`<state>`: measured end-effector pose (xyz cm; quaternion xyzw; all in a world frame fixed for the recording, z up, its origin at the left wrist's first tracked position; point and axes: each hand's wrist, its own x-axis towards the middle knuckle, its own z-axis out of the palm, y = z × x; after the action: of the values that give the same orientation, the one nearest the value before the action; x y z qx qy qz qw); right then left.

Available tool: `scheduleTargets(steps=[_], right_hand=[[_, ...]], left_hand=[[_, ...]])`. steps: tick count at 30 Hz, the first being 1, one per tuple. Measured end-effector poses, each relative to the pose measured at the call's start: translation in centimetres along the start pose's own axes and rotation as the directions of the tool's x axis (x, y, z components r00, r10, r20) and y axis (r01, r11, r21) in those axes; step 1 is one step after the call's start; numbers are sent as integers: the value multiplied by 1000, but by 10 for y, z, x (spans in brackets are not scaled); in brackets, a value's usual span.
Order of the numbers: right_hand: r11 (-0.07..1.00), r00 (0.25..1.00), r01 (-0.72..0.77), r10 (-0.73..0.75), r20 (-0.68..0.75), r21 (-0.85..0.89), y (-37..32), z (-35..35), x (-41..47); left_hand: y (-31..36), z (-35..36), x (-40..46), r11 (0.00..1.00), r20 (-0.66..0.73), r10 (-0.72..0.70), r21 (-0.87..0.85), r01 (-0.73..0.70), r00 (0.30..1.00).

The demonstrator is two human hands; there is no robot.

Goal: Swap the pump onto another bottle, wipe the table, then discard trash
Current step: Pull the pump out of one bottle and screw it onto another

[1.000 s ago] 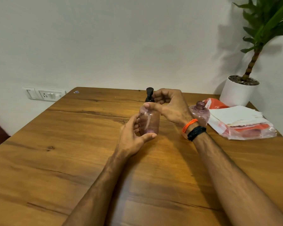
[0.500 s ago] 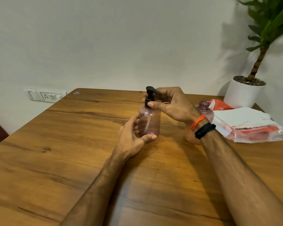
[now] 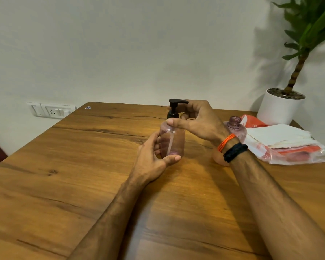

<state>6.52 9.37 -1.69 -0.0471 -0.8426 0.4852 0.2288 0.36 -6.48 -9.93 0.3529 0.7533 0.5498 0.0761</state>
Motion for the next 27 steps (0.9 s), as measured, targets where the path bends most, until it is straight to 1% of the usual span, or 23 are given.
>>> scheduleTargets(steps=[2, 5, 7, 9, 11, 13, 16, 18, 20, 24, 25, 27], right_hand=[[999, 999, -17, 16, -44, -34, -1, 3, 0], [999, 995, -9, 5, -103, -38, -1, 5, 0], [1000, 997, 12, -13, -77, -11, -1, 4, 0], [1000, 1000, 24, -24, -13, 18, -1, 1, 0], [1000, 1000, 16, -17, 21, 15, -1, 1, -1], [1000, 1000, 3, -3, -16, 5, 0, 4, 0], [1000, 990, -11, 11, -141, 2, 0, 10, 0], [1000, 987, 0, 1, -161, 2, 0, 10, 1], [1000, 992, 8, -7, -125, 3, -1, 8, 0], [999, 1000, 14, -15, 24, 35, -4, 0, -1], [999, 999, 6, -8, 40, 40, -4, -1, -1], [1000, 1000, -7, 7, 16, -4, -5, 2, -1]], left_hand=[[0, 0, 0, 1000, -5, -3, 4, 3, 1000], [0, 0, -1, 1000, -5, 7, 2, -7, 1000], [0, 0, -1, 1000, -6, 12, 1, -12, 1000], [-1, 0, -1, 1000, -6, 13, 1, -13, 1000], [0, -1, -1, 1000, -3, 11, 15, -11, 1000], [0, -1, -1, 1000, -1, 6, 26, -6, 1000], [1, -1, -1, 1000, -6, 1, 26, -1, 1000], [2, 0, -1, 1000, -7, 1, 18, -1, 1000], [2, 0, -1, 1000, -10, 1, 8, -1, 1000], [3, 0, -1, 1000, -5, 2, -1, -2, 1000], [3, 0, -1, 1000, -3, 1, -6, -1, 1000], [3, 0, -1, 1000, -5, 0, -1, 0, 1000]])
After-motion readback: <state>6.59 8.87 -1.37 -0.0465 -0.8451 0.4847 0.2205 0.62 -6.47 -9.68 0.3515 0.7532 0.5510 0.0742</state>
